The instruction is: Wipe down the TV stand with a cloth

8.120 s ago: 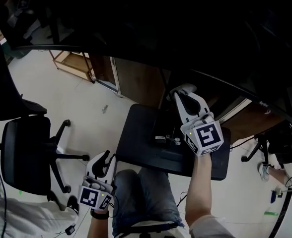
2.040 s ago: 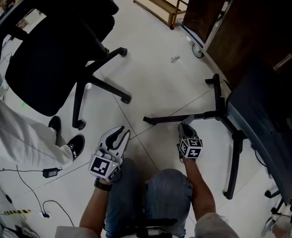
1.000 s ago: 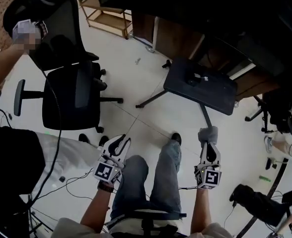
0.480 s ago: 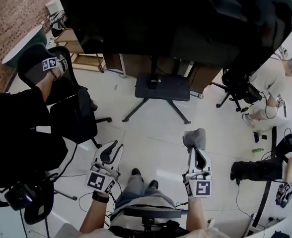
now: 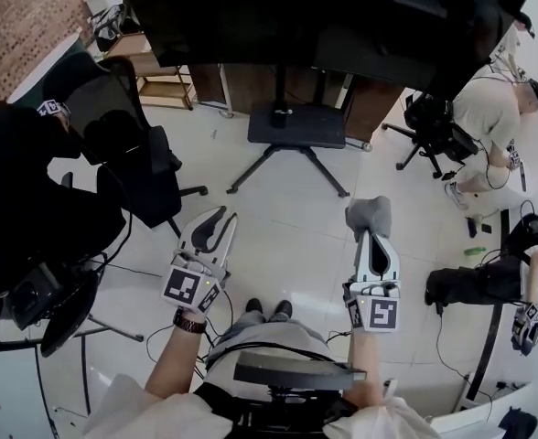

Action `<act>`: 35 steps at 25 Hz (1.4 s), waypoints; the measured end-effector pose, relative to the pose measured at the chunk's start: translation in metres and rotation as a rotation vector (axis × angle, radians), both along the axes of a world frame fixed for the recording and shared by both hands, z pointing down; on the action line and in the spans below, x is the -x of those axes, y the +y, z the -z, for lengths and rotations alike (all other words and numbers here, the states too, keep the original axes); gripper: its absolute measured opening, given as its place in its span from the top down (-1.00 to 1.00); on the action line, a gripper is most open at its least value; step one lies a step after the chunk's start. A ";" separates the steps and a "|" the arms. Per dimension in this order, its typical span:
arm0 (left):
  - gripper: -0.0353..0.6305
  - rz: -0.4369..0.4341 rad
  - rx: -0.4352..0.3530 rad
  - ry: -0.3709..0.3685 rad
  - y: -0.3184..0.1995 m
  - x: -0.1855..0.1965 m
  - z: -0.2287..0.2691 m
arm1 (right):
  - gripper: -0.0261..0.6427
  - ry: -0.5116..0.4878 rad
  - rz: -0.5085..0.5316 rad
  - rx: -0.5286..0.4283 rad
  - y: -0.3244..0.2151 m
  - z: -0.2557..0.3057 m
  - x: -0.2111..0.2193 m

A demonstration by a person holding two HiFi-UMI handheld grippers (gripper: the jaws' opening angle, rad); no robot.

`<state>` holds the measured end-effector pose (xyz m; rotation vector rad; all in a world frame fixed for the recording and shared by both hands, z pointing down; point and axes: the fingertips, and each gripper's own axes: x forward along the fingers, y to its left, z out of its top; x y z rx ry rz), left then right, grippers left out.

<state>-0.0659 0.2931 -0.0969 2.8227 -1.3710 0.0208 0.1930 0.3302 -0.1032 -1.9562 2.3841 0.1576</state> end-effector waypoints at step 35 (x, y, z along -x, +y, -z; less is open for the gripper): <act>0.59 -0.123 0.002 0.014 0.028 0.006 0.001 | 0.87 0.032 0.011 0.039 0.023 -0.003 0.065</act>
